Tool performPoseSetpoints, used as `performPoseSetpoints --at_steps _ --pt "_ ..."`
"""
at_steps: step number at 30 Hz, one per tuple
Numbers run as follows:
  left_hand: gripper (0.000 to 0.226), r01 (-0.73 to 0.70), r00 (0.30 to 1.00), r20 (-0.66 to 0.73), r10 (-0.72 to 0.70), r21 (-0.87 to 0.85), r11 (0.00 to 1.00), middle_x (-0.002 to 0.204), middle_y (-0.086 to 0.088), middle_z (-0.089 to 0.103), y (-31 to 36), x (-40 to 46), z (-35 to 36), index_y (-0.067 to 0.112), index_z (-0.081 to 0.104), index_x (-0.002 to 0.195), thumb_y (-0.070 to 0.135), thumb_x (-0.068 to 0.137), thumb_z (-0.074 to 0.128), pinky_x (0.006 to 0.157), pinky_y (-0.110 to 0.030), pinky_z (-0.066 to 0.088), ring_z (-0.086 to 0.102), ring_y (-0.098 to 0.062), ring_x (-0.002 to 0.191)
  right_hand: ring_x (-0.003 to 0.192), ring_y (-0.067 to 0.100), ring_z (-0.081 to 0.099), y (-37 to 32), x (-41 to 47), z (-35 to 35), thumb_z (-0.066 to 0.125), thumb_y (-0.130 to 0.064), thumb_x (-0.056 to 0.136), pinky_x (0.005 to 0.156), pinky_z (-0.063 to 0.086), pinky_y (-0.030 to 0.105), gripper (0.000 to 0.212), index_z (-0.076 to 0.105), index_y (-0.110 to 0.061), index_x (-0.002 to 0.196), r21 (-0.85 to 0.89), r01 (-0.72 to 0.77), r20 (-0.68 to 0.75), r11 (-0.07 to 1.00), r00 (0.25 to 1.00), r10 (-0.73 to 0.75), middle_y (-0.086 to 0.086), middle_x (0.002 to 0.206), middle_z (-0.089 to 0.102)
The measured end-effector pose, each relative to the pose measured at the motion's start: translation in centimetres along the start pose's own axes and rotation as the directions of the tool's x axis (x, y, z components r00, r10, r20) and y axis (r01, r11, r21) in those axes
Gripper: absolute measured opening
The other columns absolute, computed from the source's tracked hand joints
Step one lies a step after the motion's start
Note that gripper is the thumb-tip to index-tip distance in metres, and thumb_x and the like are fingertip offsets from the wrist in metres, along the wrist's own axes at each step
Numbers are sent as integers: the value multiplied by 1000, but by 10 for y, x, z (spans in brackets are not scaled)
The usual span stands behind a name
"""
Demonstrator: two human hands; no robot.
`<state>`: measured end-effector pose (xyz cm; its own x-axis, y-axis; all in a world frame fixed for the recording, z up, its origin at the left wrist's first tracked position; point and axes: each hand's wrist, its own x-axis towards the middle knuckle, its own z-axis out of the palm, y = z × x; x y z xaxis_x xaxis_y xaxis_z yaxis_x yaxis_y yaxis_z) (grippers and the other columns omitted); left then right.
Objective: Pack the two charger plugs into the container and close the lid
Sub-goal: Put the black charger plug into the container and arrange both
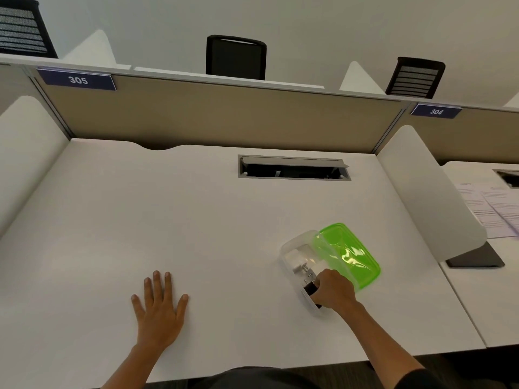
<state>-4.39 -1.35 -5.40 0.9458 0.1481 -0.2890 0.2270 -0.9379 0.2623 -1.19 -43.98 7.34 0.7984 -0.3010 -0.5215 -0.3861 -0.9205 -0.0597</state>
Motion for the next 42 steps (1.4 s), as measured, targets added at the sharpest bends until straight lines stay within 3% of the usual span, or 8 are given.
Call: performPoseSetpoints --at_steps 11,17,21,25,28,32,36,42 --pt "102 25 1000 -8 -26 -51 998 179 -9 -15 9 0 -4 15 -9 168 74 85 0 129 -67 -6 -14 -33 166 97 21 75 10 6 4 82 -48 75 81 60 30 44 72 -21 108 30 48 -56 998 997 -46 -4 107 76" --pt "81 -18 1000 -11 17 -169 985 178 -18 11 53 18 -20 11 22 168 49 103 52 130 -69 0 -7 -38 166 95 17 72 29 9 -1 83 -48 82 80 58 31 28 76 -25 96 213 95 -260 972 965 -37 -8 96 75" --pt "71 -185 983 -62 174 -326 927 172 -13 34 107 30 -31 10 34 164 40 104 57 132 -58 10 13 -34 166 111 18 61 43 6 1 85 -35 84 89 55 33 25 77 -22 104 278 245 -453 929 886 -98 -6 104 71" --pt "67 -176 962 71 264 -579 796 151 -10 61 167 35 -44 16 43 160 40 101 64 119 -39 46 59 -26 140 116 26 55 56 -1 7 85 -28 83 91 56 44 34 75 -20 114 259 260 -566 930 822 -73 -2 114 68" --pt "65 -162 923 180 342 -624 765 138 -10 69 208 35 -52 17 47 157 42 100 66 107 -38 57 70 -24 121 124 28 53 66 -5 15 82 -27 86 95 57 45 47 67 -18 130 334 230 -553 914 833 -7 2 128 62" --pt "63 -159 898 226 379 -634 756 140 -10 67 250 36 -54 19 45 158 42 102 62 108 -40 57 68 -27 124 127 30 55 76 -5 26 76 -29 93 103 55 45 56 57 -14 143 545 150 -465 825 873 148 7 136 56" --pt "58 -195 902 204 381 -594 780 142 -13 66 272 38 -52 14 48 157 36 104 60 107 -38 55 67 -26 123 107 28 66 83 -4 35 75 -38 93 93 56 39 55 59 -13 139 716 29 -312 698 907 283 3 122 57" --pt "54 -173 907 222 357 -576 799 135 -15 66 278 42 -48 13 52 154 28 103 64 108 -42 58 68 -28 119 84 31 75 90 1 47 75 -36 92 85 64 51 40 63 -16 124 800 -32 -205 599 923 324 4 98 64"
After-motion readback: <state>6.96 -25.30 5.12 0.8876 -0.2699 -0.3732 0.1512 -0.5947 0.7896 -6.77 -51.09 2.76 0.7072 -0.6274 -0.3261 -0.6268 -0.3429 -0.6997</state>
